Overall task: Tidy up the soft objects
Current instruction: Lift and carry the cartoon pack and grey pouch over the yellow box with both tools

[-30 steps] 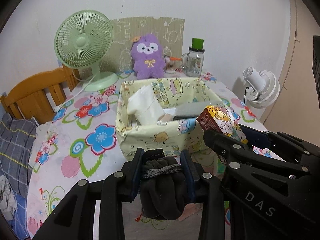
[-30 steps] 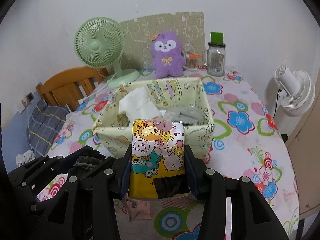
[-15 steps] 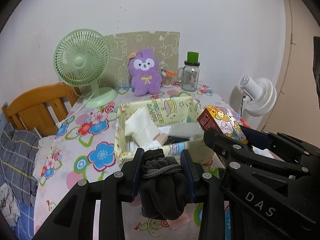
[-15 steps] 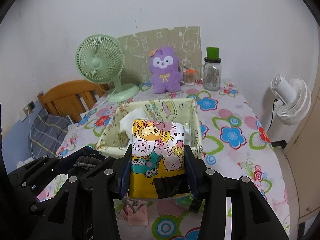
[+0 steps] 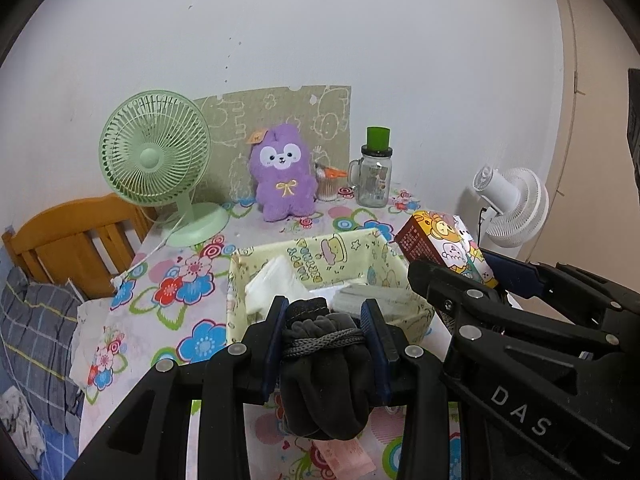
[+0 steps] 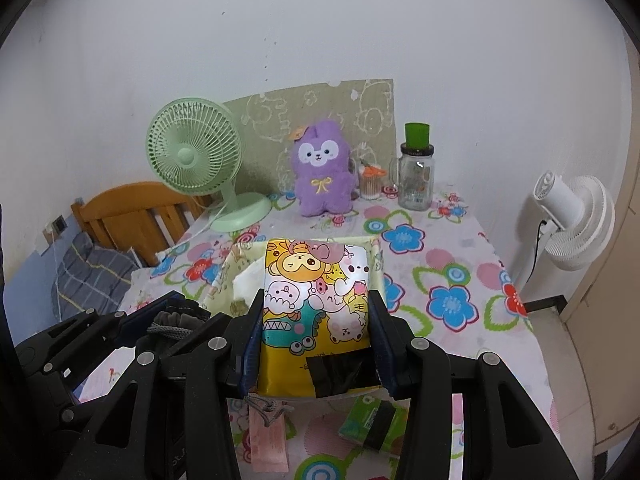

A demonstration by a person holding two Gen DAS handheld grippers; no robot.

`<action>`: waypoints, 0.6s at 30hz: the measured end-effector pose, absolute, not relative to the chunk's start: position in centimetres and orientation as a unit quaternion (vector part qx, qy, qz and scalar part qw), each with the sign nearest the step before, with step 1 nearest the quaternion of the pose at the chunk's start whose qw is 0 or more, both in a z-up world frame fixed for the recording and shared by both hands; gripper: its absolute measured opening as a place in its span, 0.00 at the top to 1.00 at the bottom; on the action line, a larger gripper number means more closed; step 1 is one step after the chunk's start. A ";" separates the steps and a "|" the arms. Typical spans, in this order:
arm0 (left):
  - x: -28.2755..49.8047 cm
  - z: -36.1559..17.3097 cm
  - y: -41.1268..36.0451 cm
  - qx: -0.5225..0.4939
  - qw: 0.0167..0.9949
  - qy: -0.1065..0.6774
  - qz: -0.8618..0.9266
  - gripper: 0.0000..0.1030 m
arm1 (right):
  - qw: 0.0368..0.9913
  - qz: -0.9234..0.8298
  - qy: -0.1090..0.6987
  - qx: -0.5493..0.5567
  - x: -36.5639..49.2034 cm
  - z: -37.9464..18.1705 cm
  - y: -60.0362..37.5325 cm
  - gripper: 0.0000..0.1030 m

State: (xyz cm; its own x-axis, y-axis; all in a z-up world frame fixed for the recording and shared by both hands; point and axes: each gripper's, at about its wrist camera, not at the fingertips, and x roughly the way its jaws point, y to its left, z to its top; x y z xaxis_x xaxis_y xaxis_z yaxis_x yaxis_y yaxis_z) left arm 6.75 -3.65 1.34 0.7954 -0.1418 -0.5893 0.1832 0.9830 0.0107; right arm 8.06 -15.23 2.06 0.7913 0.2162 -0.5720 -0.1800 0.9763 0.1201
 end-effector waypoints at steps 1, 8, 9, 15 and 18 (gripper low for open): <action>6.8 1.4 -3.7 0.035 0.947 0.308 -0.086 0.63 | 0.946 0.103 0.305 0.030 8.2 2.1 -15.2 0.52; 8.4 1.7 -3.9 0.036 0.947 0.306 -0.090 0.63 | 0.947 0.097 0.304 0.031 9.7 2.4 -15.4 0.52; 8.6 1.7 -3.9 0.037 0.947 0.305 -0.090 0.63 | 0.947 0.097 0.304 0.032 10.0 2.4 -15.4 0.52; 10.4 1.5 -4.0 0.036 0.946 0.308 -0.091 0.63 | 0.946 0.092 0.310 0.031 11.6 2.0 -15.5 0.52; 11.2 1.2 -3.9 0.034 0.946 0.310 -0.091 0.63 | 0.946 0.090 0.311 0.030 12.4 1.7 -15.4 0.52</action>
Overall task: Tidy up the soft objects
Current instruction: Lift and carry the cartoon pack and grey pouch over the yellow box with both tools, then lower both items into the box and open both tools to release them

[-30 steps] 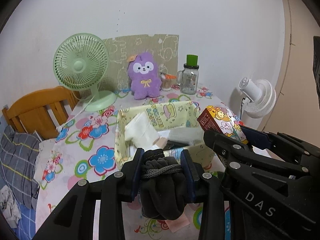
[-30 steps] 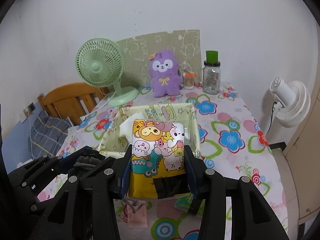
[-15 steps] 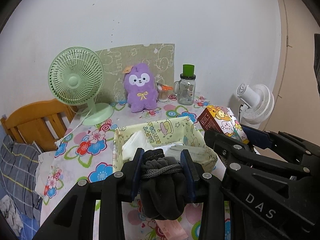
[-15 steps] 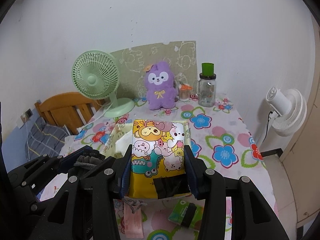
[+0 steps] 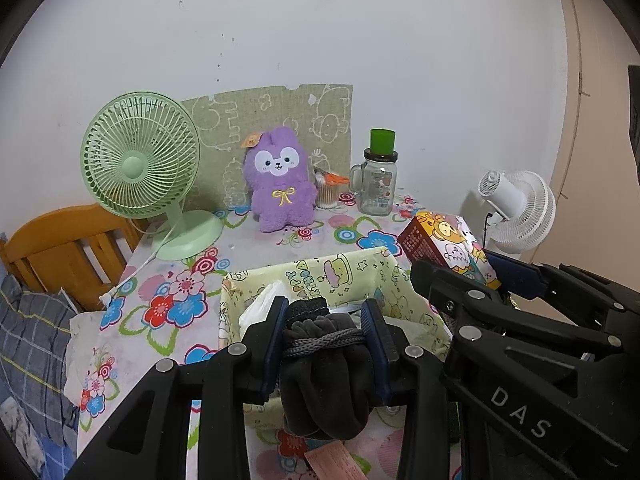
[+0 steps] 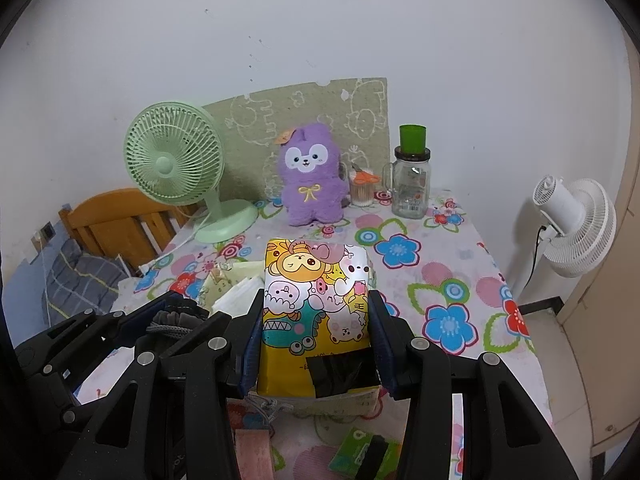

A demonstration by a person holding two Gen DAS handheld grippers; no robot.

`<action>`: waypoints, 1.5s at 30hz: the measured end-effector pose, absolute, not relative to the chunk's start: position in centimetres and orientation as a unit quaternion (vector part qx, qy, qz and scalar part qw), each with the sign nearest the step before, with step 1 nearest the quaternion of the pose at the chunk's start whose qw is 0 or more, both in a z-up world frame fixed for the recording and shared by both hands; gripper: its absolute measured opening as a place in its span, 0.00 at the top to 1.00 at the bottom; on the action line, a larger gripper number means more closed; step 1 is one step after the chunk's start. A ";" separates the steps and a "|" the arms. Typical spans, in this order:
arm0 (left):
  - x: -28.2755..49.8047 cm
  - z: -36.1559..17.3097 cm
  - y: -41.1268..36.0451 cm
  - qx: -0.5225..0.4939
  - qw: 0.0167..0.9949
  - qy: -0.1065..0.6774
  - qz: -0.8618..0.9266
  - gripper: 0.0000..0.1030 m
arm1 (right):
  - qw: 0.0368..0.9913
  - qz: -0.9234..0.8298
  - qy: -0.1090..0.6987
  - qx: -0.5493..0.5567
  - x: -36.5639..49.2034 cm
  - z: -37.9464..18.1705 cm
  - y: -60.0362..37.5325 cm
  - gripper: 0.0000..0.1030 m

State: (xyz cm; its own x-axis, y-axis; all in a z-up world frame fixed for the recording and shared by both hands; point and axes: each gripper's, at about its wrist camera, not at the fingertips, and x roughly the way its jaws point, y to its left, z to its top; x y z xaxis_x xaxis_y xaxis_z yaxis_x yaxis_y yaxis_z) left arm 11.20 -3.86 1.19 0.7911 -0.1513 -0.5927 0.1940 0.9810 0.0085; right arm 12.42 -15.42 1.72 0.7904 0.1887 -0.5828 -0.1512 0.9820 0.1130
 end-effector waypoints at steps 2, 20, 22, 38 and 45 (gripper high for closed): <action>11.7 1.0 -3.8 0.034 0.946 0.310 -0.088 0.63 | 0.945 0.091 0.313 0.030 12.9 1.6 -15.3 0.52; 16.8 -2.2 -3.6 0.033 0.937 0.339 -0.074 0.63 | 0.934 0.090 0.346 0.029 17.4 -1.2 -14.6 0.51; 17.3 -2.8 -3.6 0.035 0.937 0.340 -0.069 0.63 | 0.932 0.087 0.351 0.030 18.0 -1.7 -14.5 0.51; 19.9 -6.4 -3.3 0.031 0.932 0.356 -0.066 0.34 | 0.925 0.085 0.369 0.022 20.5 -4.3 -14.1 0.51; 20.1 -6.6 -2.9 0.021 0.929 0.359 -0.085 0.28 | 0.921 0.089 0.379 0.013 21.6 -5.5 -13.1 0.50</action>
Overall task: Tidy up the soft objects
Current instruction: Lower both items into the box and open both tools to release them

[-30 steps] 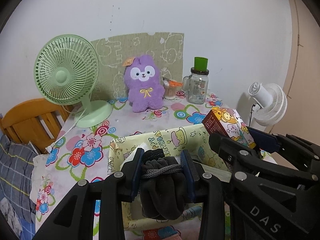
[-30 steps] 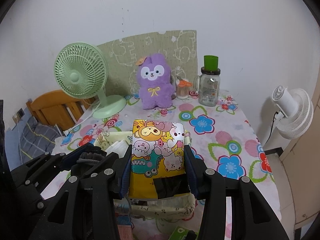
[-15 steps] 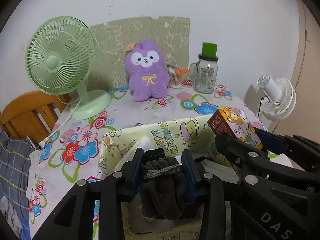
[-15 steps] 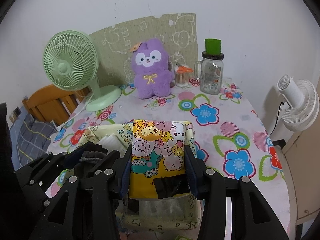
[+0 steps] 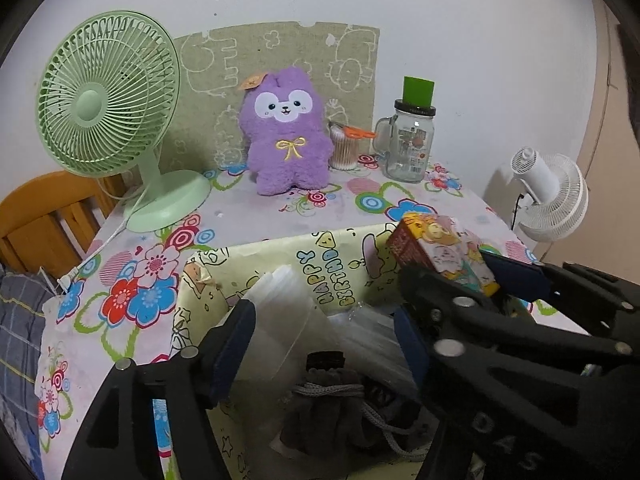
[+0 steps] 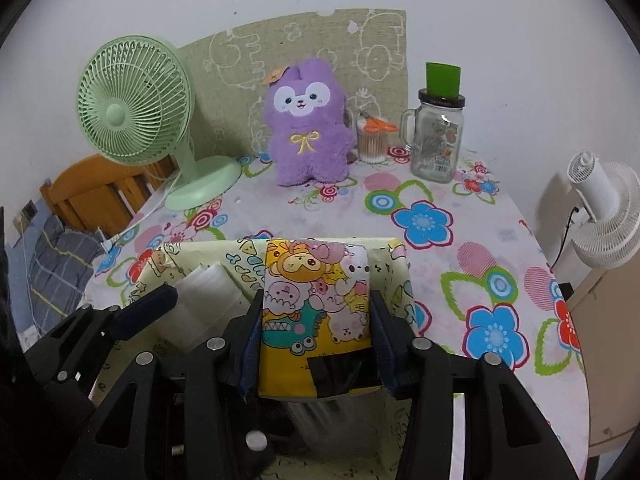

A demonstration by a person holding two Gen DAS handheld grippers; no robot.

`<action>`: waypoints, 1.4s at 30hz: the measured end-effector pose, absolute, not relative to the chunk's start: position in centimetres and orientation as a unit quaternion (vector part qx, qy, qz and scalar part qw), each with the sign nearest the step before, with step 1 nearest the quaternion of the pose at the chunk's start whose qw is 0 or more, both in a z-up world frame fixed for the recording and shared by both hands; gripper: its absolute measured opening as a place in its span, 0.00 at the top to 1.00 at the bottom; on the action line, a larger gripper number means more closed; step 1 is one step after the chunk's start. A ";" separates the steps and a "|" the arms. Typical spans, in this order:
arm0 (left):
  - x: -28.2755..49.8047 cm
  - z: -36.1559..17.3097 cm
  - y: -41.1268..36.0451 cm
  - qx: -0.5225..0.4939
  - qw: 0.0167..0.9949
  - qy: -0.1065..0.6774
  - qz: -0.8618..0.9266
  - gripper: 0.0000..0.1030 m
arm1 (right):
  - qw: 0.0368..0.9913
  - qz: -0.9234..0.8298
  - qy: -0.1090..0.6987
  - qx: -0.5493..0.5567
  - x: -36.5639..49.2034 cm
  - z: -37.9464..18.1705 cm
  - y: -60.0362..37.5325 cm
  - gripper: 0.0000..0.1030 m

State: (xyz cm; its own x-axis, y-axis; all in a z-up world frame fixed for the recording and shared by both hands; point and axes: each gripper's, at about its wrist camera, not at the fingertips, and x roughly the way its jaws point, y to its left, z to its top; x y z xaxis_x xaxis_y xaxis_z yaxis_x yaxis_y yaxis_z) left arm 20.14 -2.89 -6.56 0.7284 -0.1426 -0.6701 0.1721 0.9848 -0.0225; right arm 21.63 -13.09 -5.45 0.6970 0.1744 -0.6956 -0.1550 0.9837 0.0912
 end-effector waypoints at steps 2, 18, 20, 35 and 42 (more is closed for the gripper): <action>20.1 -6.6 -2.9 0.021 0.928 0.360 -0.089 0.26 | 0.922 0.090 0.377 0.003 21.7 -5.6 -12.8 0.47; 18.4 -5.9 -3.6 0.032 0.931 0.351 -0.095 0.10 | 0.922 0.076 0.380 0.006 20.0 -5.1 -13.3 0.25; 18.0 -5.7 -3.7 0.039 0.932 0.349 -0.093 0.10 | 0.924 0.070 0.376 0.004 19.6 -4.9 -13.3 0.20; 14.8 -4.3 -4.8 0.055 0.936 0.338 -0.076 0.04 | 0.931 0.080 0.355 0.014 16.2 -3.7 -14.3 0.13; 13.4 -3.6 -5.1 0.049 0.937 0.337 -0.077 0.03 | 0.935 0.080 0.344 0.013 14.5 -2.9 -14.6 0.13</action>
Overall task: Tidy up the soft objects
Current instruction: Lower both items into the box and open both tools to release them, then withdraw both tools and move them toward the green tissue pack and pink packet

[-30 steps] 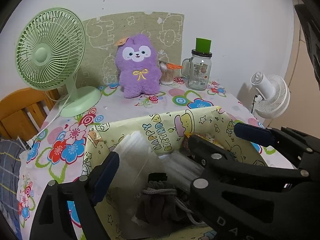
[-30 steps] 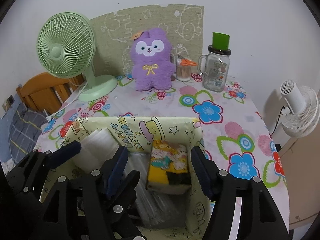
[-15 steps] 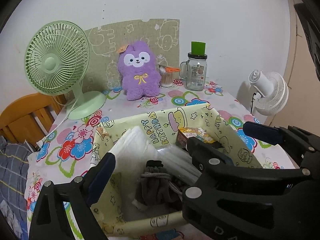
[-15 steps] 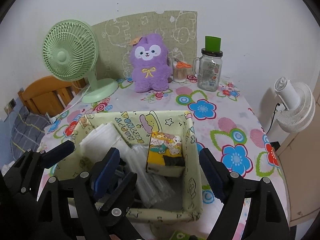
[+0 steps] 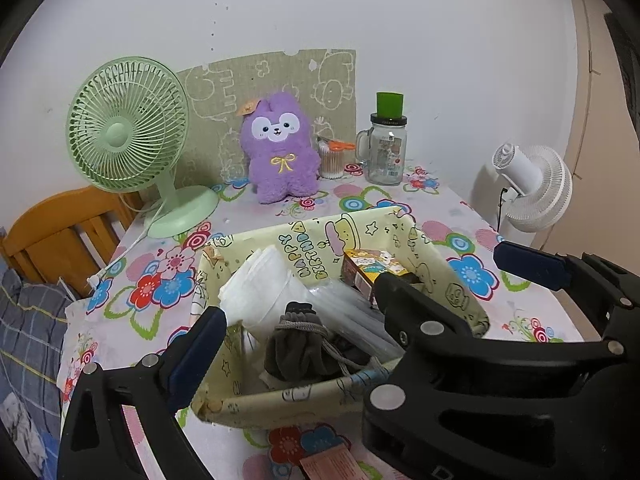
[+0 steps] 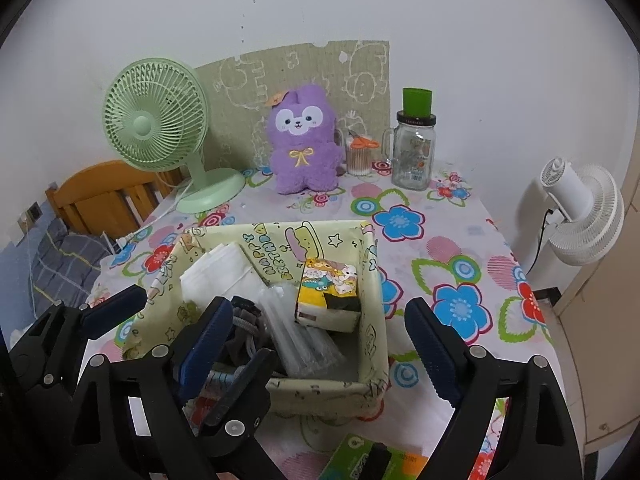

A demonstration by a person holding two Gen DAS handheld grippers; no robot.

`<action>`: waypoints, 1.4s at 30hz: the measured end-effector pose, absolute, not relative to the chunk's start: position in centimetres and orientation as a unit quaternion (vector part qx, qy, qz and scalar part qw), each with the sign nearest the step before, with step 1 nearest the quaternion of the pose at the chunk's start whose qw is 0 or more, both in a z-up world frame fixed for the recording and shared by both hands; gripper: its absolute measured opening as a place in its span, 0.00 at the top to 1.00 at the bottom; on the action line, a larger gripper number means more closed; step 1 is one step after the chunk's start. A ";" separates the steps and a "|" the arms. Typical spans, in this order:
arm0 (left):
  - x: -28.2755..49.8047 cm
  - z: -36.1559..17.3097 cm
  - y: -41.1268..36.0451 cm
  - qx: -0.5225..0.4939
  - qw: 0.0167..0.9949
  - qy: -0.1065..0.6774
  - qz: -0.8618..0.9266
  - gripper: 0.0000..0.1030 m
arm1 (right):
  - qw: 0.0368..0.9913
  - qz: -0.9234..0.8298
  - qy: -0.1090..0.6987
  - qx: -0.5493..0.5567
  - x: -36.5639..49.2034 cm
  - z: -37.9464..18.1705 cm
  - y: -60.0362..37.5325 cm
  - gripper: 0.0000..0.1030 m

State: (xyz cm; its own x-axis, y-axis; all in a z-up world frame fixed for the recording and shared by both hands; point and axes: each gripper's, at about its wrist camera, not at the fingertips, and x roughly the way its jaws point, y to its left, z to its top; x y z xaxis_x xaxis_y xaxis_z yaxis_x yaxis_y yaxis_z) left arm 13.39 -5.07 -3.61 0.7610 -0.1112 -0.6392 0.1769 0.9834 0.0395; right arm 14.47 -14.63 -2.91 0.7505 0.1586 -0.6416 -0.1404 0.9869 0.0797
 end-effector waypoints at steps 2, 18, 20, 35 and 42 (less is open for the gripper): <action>12.9 -3.4 -5.2 0.049 0.938 0.334 -0.077 0.02 | 0.936 0.082 0.343 0.016 13.9 -2.7 -14.8 0.13; 8.9 -2.0 -5.7 0.060 0.945 0.314 -0.068 0.02 | 0.942 0.084 0.325 0.012 10.2 -1.3 -15.3 0.13; 8.4 -1.9 -5.7 0.058 0.946 0.313 -0.068 0.02 | 0.943 0.083 0.322 0.009 9.6 -1.2 -15.2 0.13; 4.7 -1.4 -5.4 0.061 0.950 0.298 -0.065 0.00 | 0.948 0.081 0.307 -0.011 5.7 -0.3 -14.7 0.13; 3.6 -2.1 -5.0 0.053 0.949 0.305 -0.064 0.00 | 0.947 0.080 0.311 -0.011 4.4 -1.1 -14.6 0.13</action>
State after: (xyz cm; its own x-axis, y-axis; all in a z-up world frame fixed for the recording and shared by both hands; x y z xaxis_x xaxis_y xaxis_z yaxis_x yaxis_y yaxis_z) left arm 3.59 -5.02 -2.08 0.8063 -0.0880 -0.5849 0.1531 0.9862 0.0627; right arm 4.42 -14.57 -1.09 0.7940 0.1443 -0.5906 -0.1586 0.9870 0.0280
